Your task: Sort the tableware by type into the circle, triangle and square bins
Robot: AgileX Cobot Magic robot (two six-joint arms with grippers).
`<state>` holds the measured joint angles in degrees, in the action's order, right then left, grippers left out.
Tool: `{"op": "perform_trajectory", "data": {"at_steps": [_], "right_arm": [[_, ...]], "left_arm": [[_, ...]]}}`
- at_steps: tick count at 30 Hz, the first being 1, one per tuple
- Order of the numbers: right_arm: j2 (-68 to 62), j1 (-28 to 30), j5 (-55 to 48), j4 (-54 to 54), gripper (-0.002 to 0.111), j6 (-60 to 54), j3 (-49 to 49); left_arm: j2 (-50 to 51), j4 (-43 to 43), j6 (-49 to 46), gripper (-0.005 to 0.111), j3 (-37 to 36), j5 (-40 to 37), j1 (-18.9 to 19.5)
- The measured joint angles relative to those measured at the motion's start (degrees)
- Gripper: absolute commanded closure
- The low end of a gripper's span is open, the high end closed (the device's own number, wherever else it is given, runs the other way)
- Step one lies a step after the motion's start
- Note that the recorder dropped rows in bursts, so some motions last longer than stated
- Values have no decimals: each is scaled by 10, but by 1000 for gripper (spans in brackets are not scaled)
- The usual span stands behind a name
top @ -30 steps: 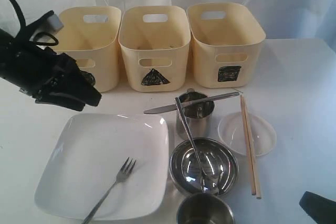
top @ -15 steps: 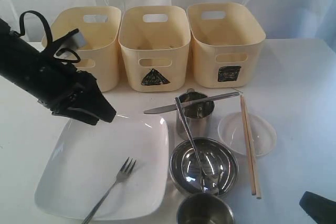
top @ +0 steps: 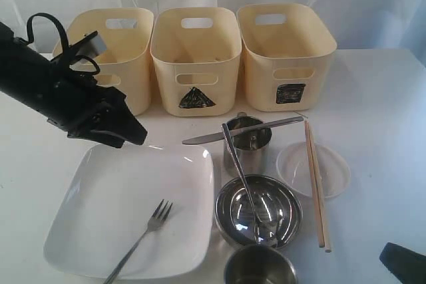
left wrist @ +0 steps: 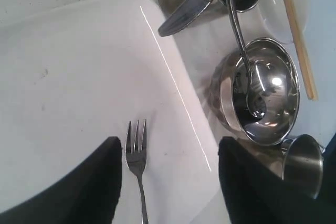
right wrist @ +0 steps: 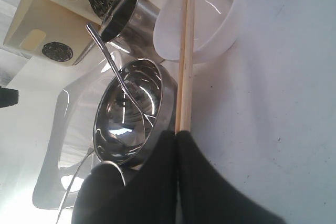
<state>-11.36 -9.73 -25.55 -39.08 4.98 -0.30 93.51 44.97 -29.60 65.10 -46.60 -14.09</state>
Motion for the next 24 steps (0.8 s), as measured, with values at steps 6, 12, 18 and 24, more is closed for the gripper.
{"op": "perform_trajectory", "data": {"at_steps": [6,12,18,24], "right_arm": [[0,0,0,0,108,0,0],[0,0,0,0,108,0,0],[0,0,0,0,108,0,0],[0,0,0,0,108,0,0]], "left_arm": [[0,0,6,48,0,3,0],[0,-1,7,48,0,0,0],[0,-2,10,48,0,11,0],[0,-4,10,48,0,19,0]]}}
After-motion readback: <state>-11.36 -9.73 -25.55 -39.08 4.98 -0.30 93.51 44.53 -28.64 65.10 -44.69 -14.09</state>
